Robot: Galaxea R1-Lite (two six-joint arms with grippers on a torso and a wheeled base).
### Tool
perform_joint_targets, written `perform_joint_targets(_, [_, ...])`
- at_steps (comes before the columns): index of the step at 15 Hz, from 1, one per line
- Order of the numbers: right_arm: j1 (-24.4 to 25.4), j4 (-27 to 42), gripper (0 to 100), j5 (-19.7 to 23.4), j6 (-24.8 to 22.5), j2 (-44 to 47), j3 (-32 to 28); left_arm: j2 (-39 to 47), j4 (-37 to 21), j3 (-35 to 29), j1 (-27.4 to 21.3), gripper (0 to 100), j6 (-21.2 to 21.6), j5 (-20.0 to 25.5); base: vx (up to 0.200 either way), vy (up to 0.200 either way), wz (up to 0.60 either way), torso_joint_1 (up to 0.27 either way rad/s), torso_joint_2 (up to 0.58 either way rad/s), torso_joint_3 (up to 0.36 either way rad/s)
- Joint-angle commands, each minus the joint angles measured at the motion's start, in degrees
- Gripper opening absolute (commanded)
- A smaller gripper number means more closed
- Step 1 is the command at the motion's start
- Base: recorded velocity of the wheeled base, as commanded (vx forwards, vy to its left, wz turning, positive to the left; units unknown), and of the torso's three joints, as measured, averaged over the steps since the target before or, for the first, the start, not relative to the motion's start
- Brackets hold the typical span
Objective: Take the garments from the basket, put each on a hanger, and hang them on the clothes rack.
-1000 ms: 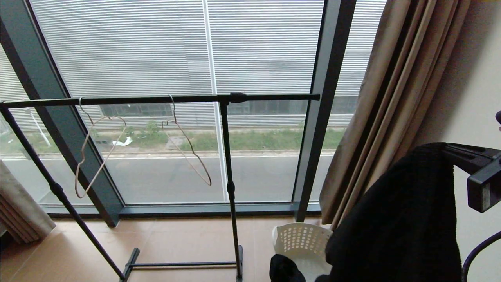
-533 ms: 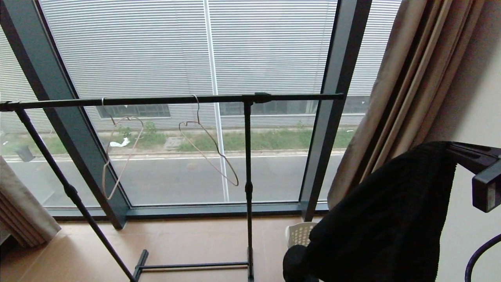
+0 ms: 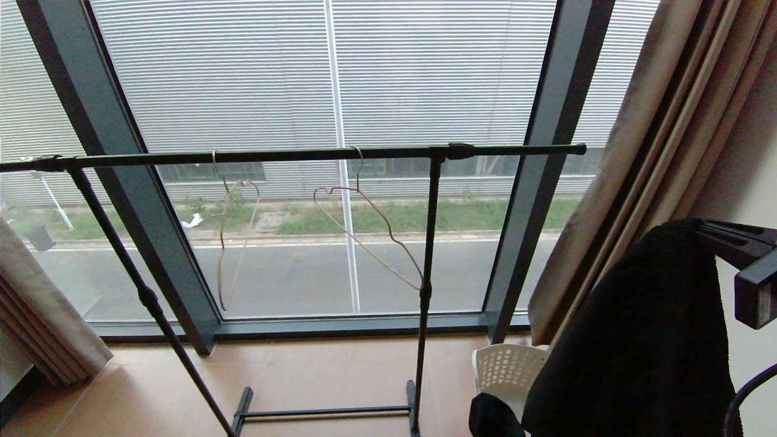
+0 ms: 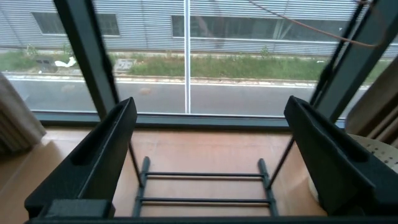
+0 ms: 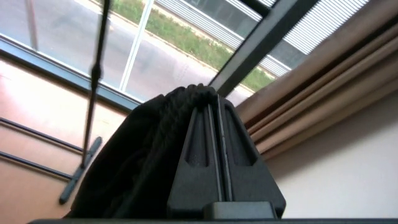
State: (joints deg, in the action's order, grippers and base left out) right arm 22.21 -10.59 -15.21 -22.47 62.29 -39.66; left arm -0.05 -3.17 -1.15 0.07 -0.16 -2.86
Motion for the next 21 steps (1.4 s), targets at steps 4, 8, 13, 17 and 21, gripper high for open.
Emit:
perform_joint_targets(4, [0.03,0.05,0,0.01,-0.03,0.20,0.02,0.05,0.01,0.00,0.01,100,-0.02,-0.04,0.000,0.200,0.00,0.005,0.00,0.002])
perform_joint_targets(8, [0.03,0.05,0,0.01,-0.03,0.20,0.11,0.05,0.01,0.00,0.01,100,-0.02,-0.04,0.000,0.200,0.00,0.002,0.00,0.000])
perform_joint_targets(13, [0.03,0.22,0,-0.08,-0.30,0.11,1.34,0.05,0.01,0.00,0.01,100,-0.02,-0.12,0.000,0.080,0.00,0.002,0.00,0.000])
perform_joint_targets(17, [0.20,6.81,0,-1.05,-4.08,-1.56,1.86,0.75,-0.35,-0.08,0.45,100,3.67,2.51,0.000,0.000,0.00,0.000,0.00,0.000])
perform_joint_targets(21, [4.51,32.39,0,1.24,1.37,-5.60,-10.44,22.64,-0.70,-10.37,-0.34,100,-1.86,2.95,0.000,0.000,0.00,0.000,0.00,0.000])
